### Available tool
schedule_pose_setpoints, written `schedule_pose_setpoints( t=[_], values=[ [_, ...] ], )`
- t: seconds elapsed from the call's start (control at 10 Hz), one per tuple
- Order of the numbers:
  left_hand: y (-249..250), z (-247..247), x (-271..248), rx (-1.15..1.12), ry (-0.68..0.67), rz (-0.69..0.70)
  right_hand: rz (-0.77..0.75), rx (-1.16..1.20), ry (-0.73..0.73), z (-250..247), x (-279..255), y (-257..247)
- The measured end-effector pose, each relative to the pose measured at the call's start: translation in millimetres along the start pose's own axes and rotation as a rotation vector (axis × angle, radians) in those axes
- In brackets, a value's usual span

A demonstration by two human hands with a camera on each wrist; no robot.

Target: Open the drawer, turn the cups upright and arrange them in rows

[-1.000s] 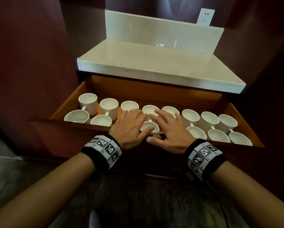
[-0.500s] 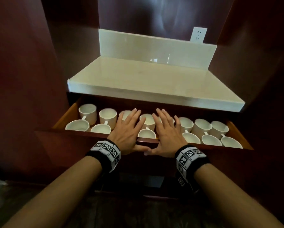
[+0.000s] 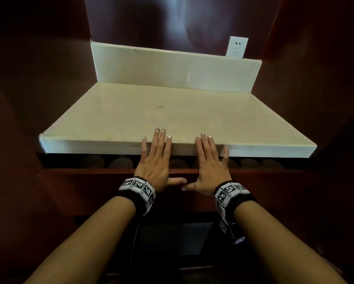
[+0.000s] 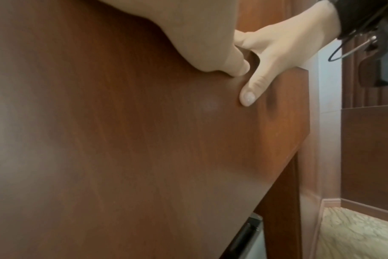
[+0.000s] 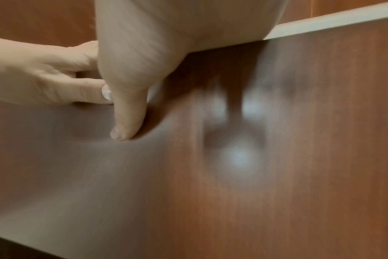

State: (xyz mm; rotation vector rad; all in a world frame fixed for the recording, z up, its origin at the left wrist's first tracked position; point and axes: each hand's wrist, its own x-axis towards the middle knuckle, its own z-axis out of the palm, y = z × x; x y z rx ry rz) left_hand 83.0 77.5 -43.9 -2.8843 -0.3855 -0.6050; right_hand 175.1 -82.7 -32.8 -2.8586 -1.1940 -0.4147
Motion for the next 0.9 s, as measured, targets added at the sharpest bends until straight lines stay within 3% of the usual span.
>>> schedule_pose_setpoints(
  t=[0.3, 0.5, 0.6, 0.7, 0.8, 0.9],
  values=[
    [-8, 35, 36, -0.023, 0.246, 0.020, -0.001, 0.079, 0.353, 33, 37, 7],
    [-4, 29, 48, 0.044, 0.266, -0.009, 0.004, 0.093, 0.480, 37, 50, 6],
    [2, 20, 48, 0.064, 0.147, -0.052, 0.024, 0.092, 0.449, 31, 51, 2],
    [8, -11, 45, 0.113, -0.037, -0.068, 0.082, 0.116, 0.327, 5, 49, -1],
    [7, -35, 39, 0.121, -0.148, -0.029, 0.049, 0.120, 0.102, -26, 43, 4],
    [6, -75, 37, 0.110, -0.228, -0.068, 0.059, 0.096, 0.040, -72, 41, 11]
  ],
)
